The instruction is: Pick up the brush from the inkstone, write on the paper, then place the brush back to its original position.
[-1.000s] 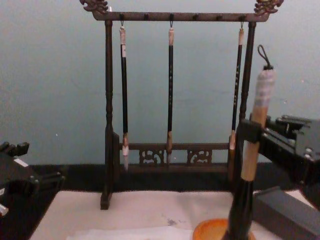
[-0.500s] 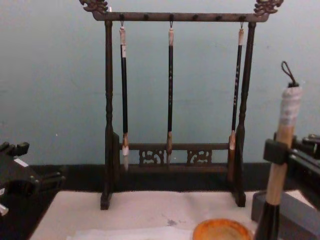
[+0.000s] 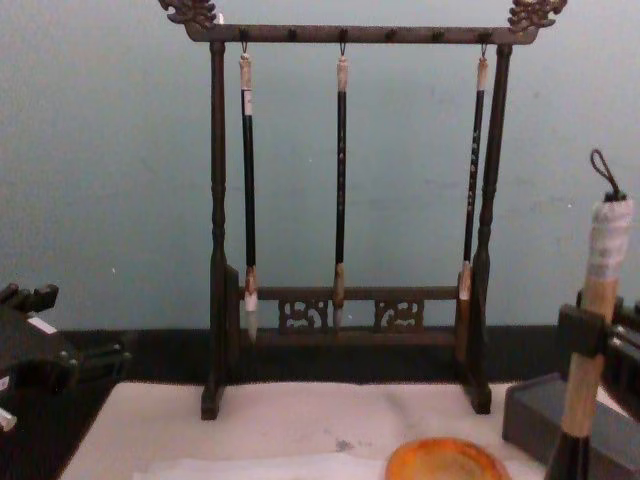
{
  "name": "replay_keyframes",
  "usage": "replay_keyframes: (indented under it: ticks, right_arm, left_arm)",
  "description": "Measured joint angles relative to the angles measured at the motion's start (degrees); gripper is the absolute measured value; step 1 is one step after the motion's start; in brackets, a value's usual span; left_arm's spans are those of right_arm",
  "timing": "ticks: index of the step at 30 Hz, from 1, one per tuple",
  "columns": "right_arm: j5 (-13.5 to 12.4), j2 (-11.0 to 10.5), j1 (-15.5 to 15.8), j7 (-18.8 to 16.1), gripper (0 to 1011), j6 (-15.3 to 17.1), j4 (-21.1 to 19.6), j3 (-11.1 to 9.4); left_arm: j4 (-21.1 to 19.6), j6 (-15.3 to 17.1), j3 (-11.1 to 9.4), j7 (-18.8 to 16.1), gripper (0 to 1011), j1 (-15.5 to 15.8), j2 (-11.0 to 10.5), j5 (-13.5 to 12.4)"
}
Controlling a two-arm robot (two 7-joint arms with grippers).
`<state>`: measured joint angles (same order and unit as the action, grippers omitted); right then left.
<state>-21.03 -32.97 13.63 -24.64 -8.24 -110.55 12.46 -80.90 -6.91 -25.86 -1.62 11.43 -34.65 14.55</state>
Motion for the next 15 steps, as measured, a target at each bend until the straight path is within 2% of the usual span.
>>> replay_keyframes:
  ticks: [15]
  right_arm:
    - [2.71, 0.87, 1.64, 1.94, 168, 0.54, -0.15, -2.26]
  left_arm:
    - [0.0, 0.0, 0.0, 0.0, 1010, 0.0, 0.0, 0.0]
